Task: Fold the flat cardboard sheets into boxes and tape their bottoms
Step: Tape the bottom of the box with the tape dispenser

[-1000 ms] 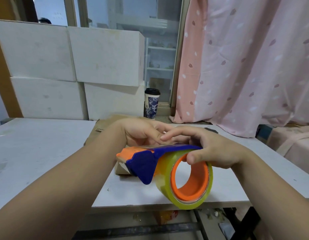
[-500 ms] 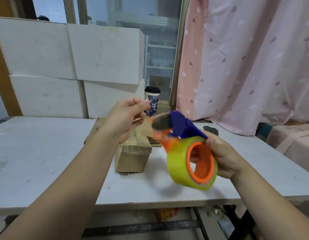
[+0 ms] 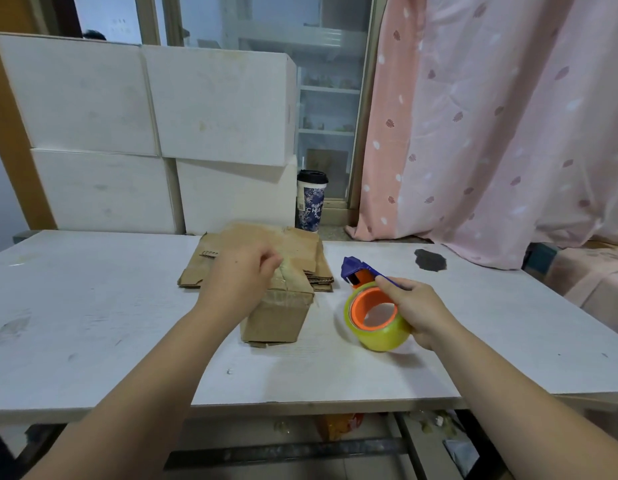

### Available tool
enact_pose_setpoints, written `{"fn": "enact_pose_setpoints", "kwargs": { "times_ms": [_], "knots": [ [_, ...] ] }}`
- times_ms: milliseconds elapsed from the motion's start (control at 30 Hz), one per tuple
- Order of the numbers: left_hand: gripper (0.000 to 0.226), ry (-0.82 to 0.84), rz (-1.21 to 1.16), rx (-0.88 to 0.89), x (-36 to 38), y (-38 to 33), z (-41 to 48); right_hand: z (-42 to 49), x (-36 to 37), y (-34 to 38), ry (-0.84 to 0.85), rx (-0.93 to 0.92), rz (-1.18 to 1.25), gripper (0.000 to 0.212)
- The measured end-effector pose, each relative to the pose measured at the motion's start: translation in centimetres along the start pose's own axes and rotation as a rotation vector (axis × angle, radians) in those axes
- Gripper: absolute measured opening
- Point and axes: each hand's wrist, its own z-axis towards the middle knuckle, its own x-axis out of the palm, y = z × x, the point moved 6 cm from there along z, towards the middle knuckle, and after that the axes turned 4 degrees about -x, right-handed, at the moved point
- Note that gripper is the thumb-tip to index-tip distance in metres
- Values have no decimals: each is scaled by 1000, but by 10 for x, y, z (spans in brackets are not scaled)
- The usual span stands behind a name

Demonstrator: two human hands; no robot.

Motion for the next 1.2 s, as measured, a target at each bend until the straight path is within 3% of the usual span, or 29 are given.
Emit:
{"fn": "enact_pose_setpoints", "kwargs": {
  "times_ms": [133, 300, 400, 533, 633, 667, 833, 967, 1067, 1200],
  "knots": [
    [23, -32, 20, -33, 4, 16, -8, 11, 6, 0, -15, -32, -146, 16],
    [24, -62, -76, -27, 6, 31, -17, 14, 4, -19, -93, 15, -418, 52],
    [21, -83, -170, -35, 8, 39, -24, 11, 1, -27, -184, 32, -430, 65],
    [19, -126, -248, -35, 9, 44, -32, 11, 0, -30, -252, 36, -443, 59],
    [21, -126, -275, -51, 10, 46, -35, 9, -2, -31, -306, 30, -466, 38],
    [21, -125, -268, -53, 10, 46, -36, 8, -3, -31, -328, 35, -482, 41],
    [19, -146, -328, -79, 15, 46, -38, 17, 2, -37, -234, 119, -366, 48],
    [19, -156, -379, -105, 17, 49, -39, 18, 2, -40, -160, 145, -267, 35],
    [22, -150, -408, -116, 19, 50, -41, 17, -2, -41, -189, 189, -247, 42],
    [25, -150, -452, -129, 20, 51, -41, 11, 4, -38, -92, 278, -211, 53]
  ]
}}
